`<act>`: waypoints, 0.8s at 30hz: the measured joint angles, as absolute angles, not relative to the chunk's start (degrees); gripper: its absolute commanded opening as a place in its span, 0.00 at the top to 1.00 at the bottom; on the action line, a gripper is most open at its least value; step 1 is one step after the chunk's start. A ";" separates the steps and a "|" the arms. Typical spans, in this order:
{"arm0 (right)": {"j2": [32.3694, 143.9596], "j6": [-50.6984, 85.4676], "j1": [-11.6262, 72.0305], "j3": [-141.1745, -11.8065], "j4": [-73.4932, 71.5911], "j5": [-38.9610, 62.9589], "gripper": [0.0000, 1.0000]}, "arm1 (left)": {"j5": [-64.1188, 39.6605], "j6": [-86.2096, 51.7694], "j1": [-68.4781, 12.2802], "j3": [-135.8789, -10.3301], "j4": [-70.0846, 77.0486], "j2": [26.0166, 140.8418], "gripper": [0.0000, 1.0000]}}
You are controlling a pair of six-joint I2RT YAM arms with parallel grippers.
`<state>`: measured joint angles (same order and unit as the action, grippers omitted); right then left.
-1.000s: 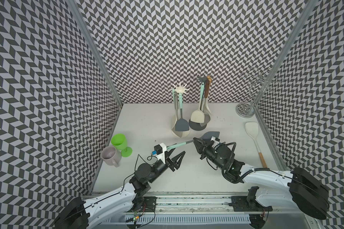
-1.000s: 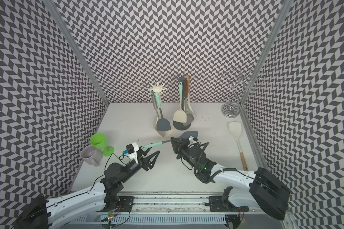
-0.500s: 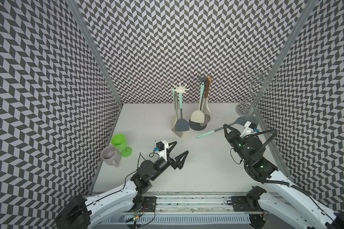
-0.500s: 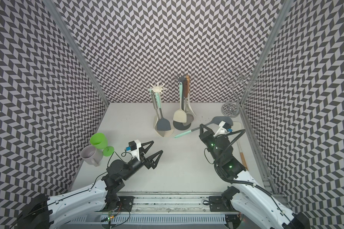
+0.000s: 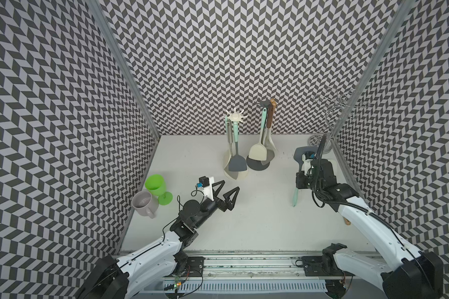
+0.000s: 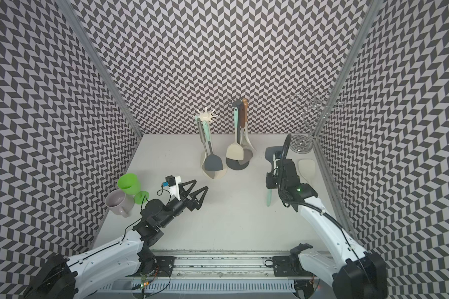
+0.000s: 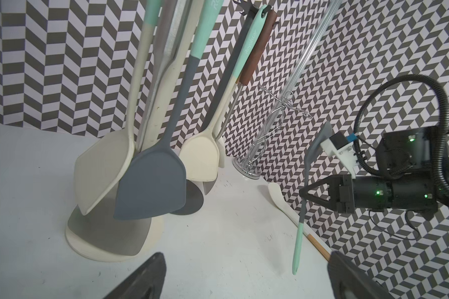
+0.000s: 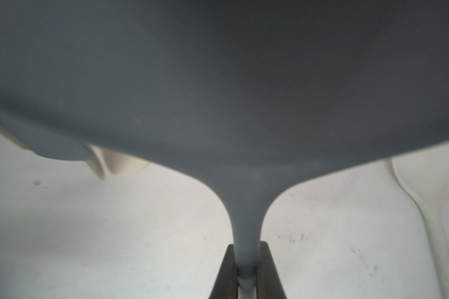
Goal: Take the spatula off the kitchen utensil rack
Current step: Place the spatula at the center of the board.
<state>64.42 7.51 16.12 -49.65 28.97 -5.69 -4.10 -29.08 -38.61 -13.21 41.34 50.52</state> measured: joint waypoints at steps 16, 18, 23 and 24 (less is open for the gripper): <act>90.83 -5.39 1.61 -62.94 43.00 -11.62 1.00 | -6.85 -34.24 -35.44 -12.40 42.35 53.12 0.01; 93.91 -6.22 0.89 -63.20 43.07 -13.10 1.00 | -6.92 -34.39 -35.24 -12.36 42.41 53.56 0.01; 96.57 -7.86 -0.91 -62.57 42.70 -17.76 1.00 | -7.40 -34.85 -34.83 -12.23 42.61 54.00 0.01; 96.40 -8.23 -1.26 -62.22 42.19 -18.94 1.00 | -7.44 -35.07 -34.81 -12.21 42.74 54.00 0.01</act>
<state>96.40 -8.23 -1.26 -62.22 42.19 -18.94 -7.44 -35.07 -34.81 -12.21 42.74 54.00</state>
